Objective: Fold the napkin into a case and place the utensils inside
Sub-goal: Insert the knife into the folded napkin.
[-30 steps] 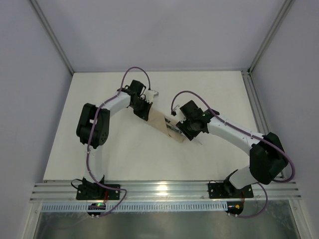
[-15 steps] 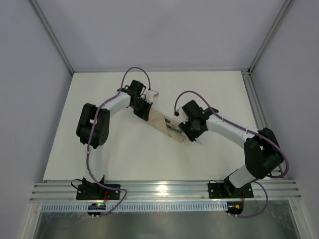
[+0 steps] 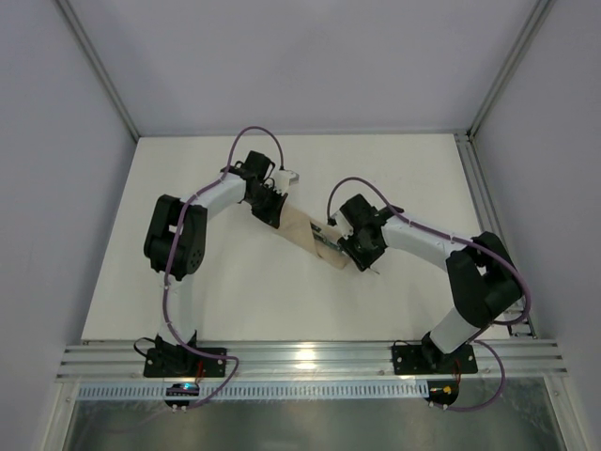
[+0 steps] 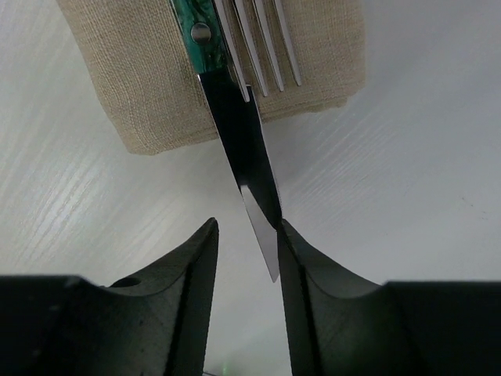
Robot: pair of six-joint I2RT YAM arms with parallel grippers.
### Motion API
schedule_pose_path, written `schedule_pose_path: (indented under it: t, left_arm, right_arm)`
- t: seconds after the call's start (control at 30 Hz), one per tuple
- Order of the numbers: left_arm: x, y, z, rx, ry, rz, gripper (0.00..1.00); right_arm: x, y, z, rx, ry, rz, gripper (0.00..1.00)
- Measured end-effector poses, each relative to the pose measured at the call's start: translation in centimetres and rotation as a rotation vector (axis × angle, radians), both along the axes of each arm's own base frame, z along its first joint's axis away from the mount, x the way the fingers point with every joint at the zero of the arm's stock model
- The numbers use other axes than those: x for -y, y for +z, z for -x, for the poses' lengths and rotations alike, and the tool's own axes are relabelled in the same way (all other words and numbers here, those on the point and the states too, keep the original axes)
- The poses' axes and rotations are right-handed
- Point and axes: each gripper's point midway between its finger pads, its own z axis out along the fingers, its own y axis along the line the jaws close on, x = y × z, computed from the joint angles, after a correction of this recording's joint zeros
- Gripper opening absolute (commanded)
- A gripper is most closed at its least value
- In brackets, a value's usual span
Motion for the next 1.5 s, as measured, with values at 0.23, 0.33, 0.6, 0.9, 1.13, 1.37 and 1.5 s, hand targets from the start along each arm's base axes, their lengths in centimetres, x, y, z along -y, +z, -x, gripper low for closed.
schedule_pose_path:
  t: [0.23, 0.33, 0.6, 0.9, 1.13, 1.37, 1.5]
  left_arm:
    - [0.0, 0.0, 0.0, -0.001, -0.003, -0.002, 0.00]
    - [-0.1, 0.0, 0.0, -0.001, -0.001, -0.001, 0.00]
    - [-0.2, 0.0, 0.0, -0.002, -0.001, -0.002, 0.00]
    - [-0.3, 0.1, -0.1, 0.003, -0.010, -0.003, 0.00]
    - [-0.3, 0.2, -0.1, 0.003, -0.013, 0.000, 0.00]
    - [-0.4, 0.3, -0.2, 0.005, -0.015, 0.000, 0.00]
    - [-0.5, 0.3, -0.3, 0.004, -0.012, 0.001, 0.00]
  right_arm:
    - [0.4, -1.5, 0.3, -0.046, -0.004, 0.029, 0.27]
    - [0.4, -1.5, 0.3, -0.046, -0.006, 0.029, 0.27]
    - [0.4, -1.4, 0.1, -0.041, 0.002, 0.029, 0.16]
    - [0.5, -0.8, 0.1, -0.025, 0.006, 0.028, 0.04]
    - [0.3, 1.7, -0.3, 0.008, 0.009, 0.010, 0.04]
    - [0.7, 2.1, 0.1, -0.005, 0.007, 0.028, 0.24]
    - [-0.1, 2.5, -0.6, 0.022, 0.027, -0.007, 0.32]
